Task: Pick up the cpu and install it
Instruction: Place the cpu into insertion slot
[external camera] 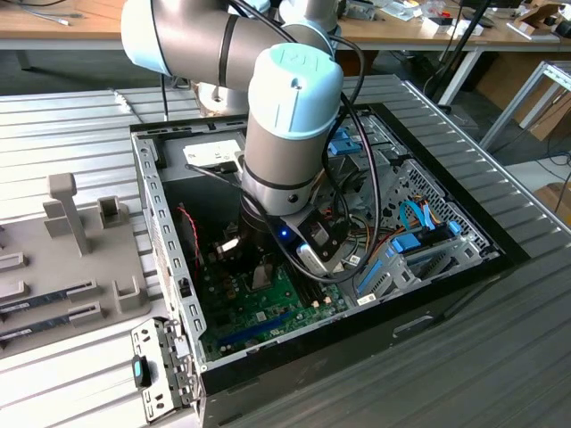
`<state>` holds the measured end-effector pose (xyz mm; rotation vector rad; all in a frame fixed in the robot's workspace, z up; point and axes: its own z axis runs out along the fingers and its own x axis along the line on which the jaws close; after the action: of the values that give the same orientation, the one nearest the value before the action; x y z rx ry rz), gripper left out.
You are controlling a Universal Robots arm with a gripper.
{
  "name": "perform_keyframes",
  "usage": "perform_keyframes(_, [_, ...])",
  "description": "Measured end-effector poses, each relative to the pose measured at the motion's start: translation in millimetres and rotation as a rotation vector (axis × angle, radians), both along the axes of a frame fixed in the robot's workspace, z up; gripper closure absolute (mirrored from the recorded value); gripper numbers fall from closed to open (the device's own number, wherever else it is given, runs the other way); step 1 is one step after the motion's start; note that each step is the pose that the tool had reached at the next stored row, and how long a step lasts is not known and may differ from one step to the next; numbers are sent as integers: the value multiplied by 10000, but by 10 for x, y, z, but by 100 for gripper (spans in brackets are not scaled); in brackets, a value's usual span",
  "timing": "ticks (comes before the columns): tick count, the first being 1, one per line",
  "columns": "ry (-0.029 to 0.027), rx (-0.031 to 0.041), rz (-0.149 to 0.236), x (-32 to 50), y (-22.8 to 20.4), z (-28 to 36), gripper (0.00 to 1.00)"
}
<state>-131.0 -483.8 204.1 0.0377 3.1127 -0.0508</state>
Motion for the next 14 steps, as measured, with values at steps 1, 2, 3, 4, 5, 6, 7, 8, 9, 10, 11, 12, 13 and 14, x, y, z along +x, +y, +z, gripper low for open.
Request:
perform_keyframes(1, [0,19,0,0,0,-1,60])
perform_keyframes(2, [3,26,-1,-1,0,-1,60])
perform_keyframes(3, [2,38,0,0,0,0,62])
perform_keyframes(4, [1,41,0,0,1,-1,65])
perform_keyframes(5, [0,46,0,0,1,-2,65])
perform_keyframes(6, [0,48,0,0,1,-3,65])
perform_keyframes(7, [0,48,0,0,1,-3,65])
perform_keyframes(8, [0,48,0,0,0,-3,65])
perform_keyframes(9, [1,48,0,0,-2,-3,65])
perform_keyframes(10, [0,49,0,0,-4,-3,65])
perform_keyframes(11, [0,49,0,0,-5,-3,65])
perform_keyframes(12, [-2,50,0,0,-5,-3,64])
perform_keyframes(13, [-2,50,1,1,-6,-3,64])
perform_keyframes(14, [-1,50,0,0,-7,-3,64])
